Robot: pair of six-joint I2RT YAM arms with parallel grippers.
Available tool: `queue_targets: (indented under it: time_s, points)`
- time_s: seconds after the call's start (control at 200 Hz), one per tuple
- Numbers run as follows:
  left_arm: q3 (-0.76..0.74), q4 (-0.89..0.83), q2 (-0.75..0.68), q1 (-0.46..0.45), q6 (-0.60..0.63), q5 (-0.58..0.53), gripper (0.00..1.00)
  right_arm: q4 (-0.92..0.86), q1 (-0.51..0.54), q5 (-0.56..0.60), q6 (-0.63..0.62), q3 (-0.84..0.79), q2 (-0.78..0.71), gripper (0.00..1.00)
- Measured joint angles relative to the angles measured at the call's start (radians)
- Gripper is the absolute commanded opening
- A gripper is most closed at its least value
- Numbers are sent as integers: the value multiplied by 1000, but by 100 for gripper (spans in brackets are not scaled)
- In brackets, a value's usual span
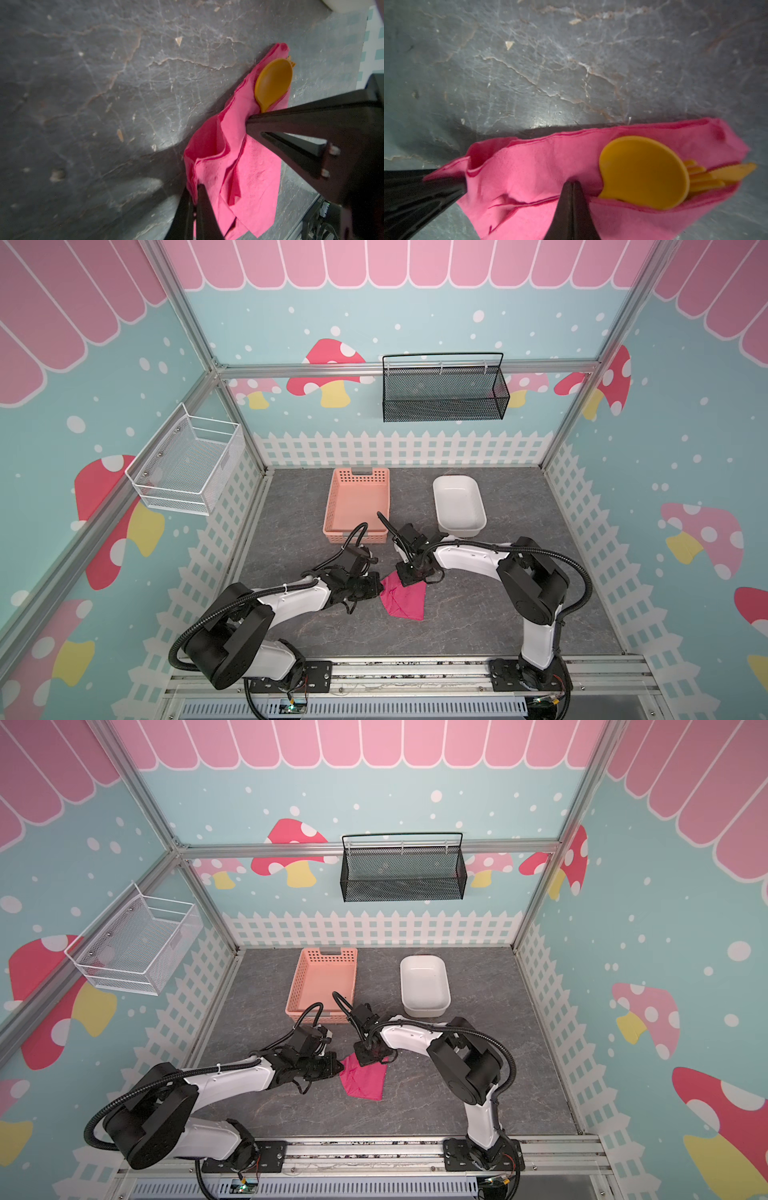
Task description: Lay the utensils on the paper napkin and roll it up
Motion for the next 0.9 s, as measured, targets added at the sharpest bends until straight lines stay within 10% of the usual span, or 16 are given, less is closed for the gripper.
queue_targets:
  time_s: [0.901]
  points:
    - [0, 0, -3, 0, 0, -2, 8, 108, 82, -177, 169, -289, -303, 7]
